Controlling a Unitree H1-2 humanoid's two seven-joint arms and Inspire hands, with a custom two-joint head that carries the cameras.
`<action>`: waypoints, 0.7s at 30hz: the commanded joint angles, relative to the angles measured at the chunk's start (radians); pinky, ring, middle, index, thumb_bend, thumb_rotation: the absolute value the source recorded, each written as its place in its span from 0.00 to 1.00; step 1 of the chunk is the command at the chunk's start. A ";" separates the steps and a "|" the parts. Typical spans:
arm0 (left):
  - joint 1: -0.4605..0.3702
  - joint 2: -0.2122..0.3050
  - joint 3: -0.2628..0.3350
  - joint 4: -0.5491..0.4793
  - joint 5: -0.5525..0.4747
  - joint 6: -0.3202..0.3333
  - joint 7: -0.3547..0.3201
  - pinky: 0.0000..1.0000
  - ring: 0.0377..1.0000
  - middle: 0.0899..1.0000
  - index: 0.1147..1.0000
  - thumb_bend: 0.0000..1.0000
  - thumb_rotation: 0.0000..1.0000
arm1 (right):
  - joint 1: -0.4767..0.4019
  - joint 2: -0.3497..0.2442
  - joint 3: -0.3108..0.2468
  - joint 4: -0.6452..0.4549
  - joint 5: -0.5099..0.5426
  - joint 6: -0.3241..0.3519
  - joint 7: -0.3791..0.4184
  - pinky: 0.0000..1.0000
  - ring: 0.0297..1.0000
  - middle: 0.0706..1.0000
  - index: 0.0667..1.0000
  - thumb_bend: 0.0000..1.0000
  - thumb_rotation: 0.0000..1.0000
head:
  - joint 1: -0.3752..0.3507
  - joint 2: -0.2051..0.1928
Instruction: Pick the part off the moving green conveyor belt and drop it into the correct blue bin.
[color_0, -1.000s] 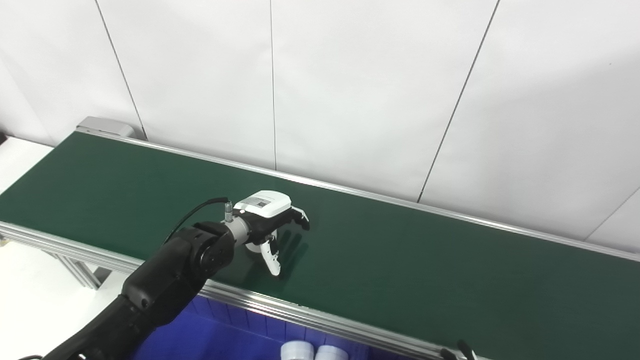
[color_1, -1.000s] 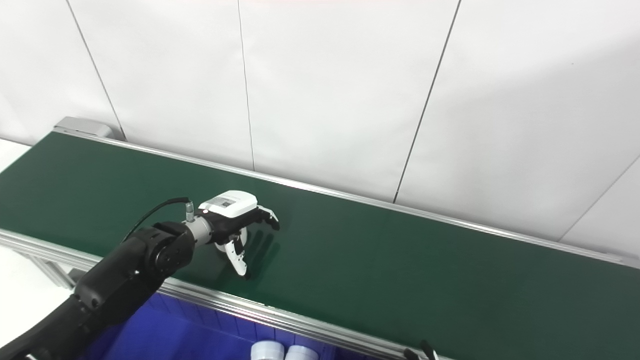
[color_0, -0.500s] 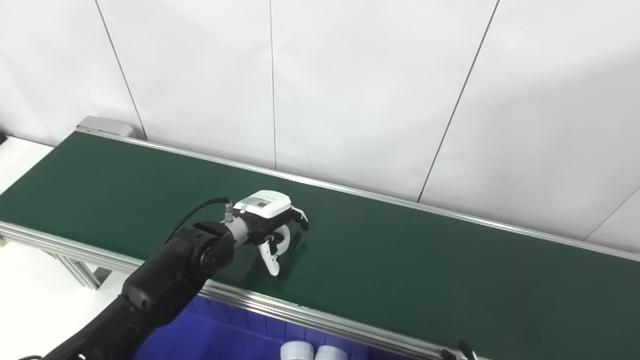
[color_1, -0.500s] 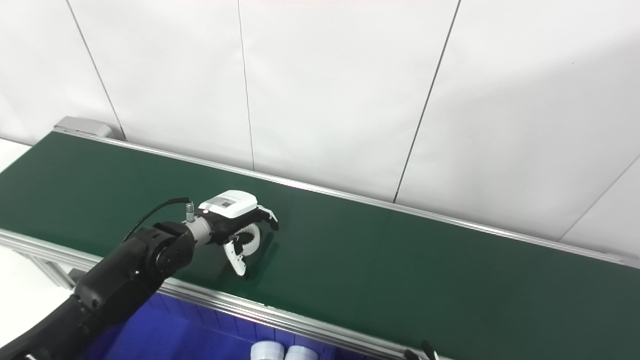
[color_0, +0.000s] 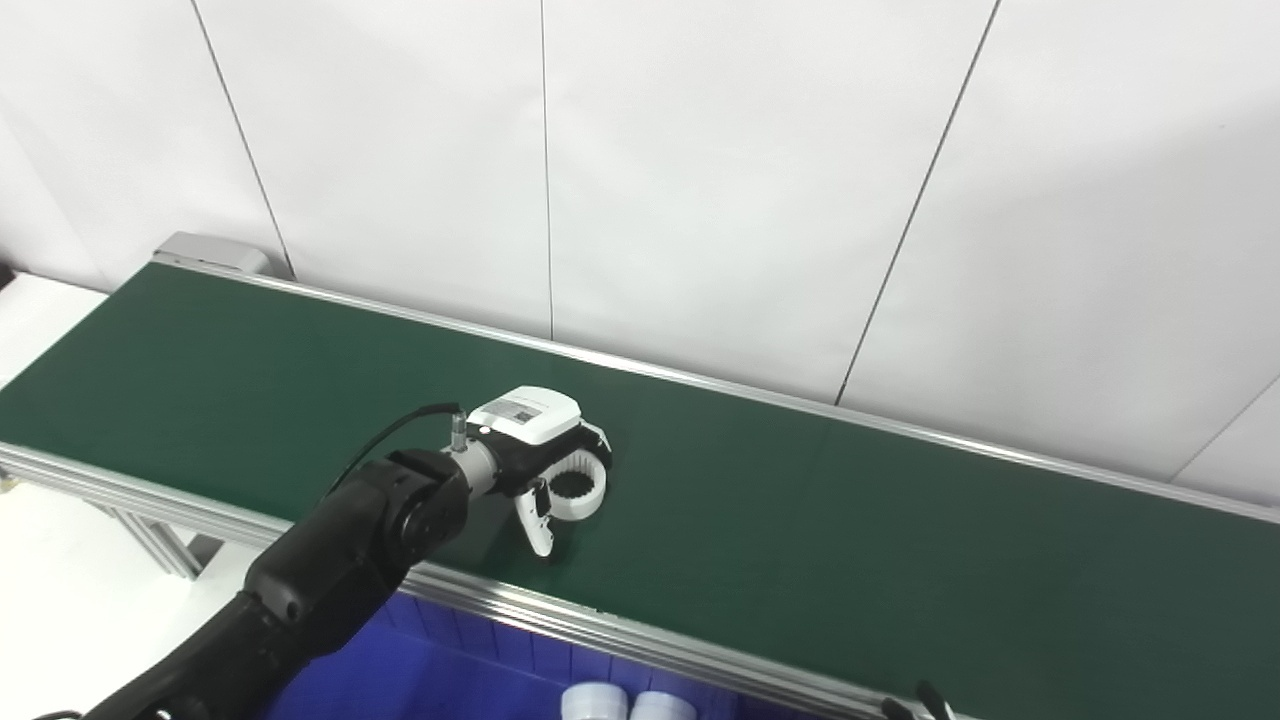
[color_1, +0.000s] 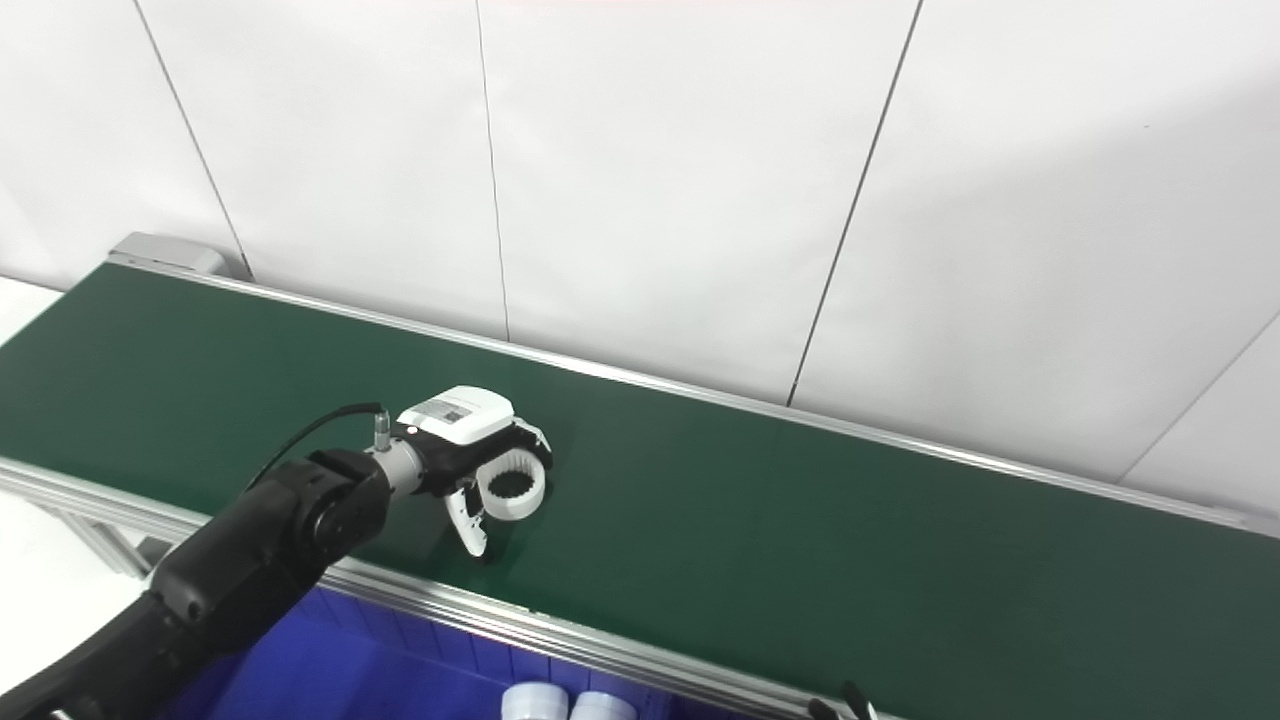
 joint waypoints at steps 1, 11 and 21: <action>-0.018 0.014 -0.010 0.022 0.042 -0.059 0.117 0.56 0.54 0.60 0.52 0.65 0.00 | 0.006 0.001 0.000 -0.037 0.006 -0.051 0.008 0.76 0.79 0.83 0.93 0.25 0.96 | -0.002 0.001; -0.021 0.006 -0.036 0.129 0.060 -0.166 0.316 0.40 0.38 0.39 0.46 0.50 0.00 | 0.006 -0.001 -0.003 -0.038 0.011 -0.051 0.014 0.76 0.79 0.82 0.93 0.25 0.96 | 0.000 0.002; -0.028 0.006 -0.041 0.140 0.061 -0.170 0.342 0.42 0.38 0.40 0.46 0.50 0.00 | 0.004 -0.002 -0.005 -0.033 0.012 -0.051 0.014 0.76 0.79 0.82 0.93 0.24 0.96 | 0.000 0.000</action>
